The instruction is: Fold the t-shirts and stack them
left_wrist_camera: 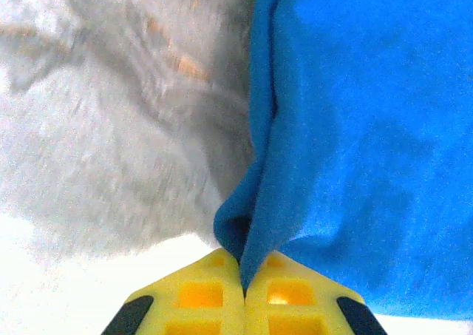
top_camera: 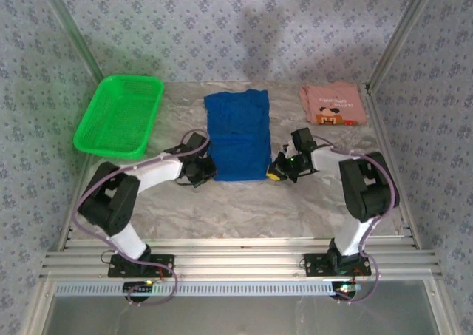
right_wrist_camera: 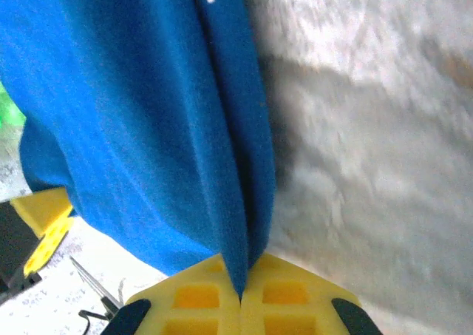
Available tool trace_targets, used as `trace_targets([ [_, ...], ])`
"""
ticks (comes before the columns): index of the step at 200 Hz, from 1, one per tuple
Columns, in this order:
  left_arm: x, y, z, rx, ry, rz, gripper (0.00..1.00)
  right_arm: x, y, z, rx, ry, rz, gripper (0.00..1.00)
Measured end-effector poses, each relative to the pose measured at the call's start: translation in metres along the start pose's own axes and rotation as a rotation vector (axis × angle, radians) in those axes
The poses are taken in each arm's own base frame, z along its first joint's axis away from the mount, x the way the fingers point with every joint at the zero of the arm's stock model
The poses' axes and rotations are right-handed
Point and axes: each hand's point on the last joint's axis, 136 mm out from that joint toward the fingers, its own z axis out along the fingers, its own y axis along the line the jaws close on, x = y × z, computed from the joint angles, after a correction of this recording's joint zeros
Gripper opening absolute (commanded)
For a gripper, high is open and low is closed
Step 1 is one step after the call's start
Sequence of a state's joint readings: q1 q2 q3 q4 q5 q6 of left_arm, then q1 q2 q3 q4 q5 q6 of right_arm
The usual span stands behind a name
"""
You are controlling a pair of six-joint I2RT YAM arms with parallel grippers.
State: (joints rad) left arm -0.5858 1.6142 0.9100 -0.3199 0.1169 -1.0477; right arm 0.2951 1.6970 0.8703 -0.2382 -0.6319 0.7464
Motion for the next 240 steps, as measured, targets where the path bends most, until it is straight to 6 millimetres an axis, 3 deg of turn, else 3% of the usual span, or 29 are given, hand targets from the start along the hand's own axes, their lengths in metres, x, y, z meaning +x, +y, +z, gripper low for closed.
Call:
trace_targets([
  [26, 0.025, 0.003, -0.027, 0.031, -0.013, 0.046, 0.0, 0.036, 0.003, -0.018, -0.008, -0.026, 0.021, 0.0],
  [69, 0.073, 0.016, -0.067, 0.074, -0.016, 0.087, 0.0, 0.121, 0.004, -0.035, -0.008, -0.015, 0.027, 0.0],
  [92, 0.09, 0.025, -0.081, 0.088, -0.012, 0.083, 0.0, 0.145, 0.008, -0.052, -0.036, -0.043, 0.039, 0.0],
  [129, 0.097, 0.023, -0.104, 0.125, -0.029, 0.093, 0.0, 0.155, 0.021, -0.075, -0.055, -0.095, 0.059, 0.0],
  [150, 0.092, 0.013, -0.121, 0.153, -0.049, 0.094, 0.0, 0.152, 0.04, -0.092, -0.06, -0.122, 0.048, 0.0],
  [204, 0.069, -0.032, -0.169, 0.257, -0.108, 0.105, 0.0, 0.135, 0.105, -0.132, -0.085, -0.181, -0.034, 0.0],
  [240, 0.043, -0.038, -0.176, 0.266, -0.13, 0.065, 0.0, 0.116, 0.114, -0.136, -0.054, -0.2, -0.046, 0.0],
])
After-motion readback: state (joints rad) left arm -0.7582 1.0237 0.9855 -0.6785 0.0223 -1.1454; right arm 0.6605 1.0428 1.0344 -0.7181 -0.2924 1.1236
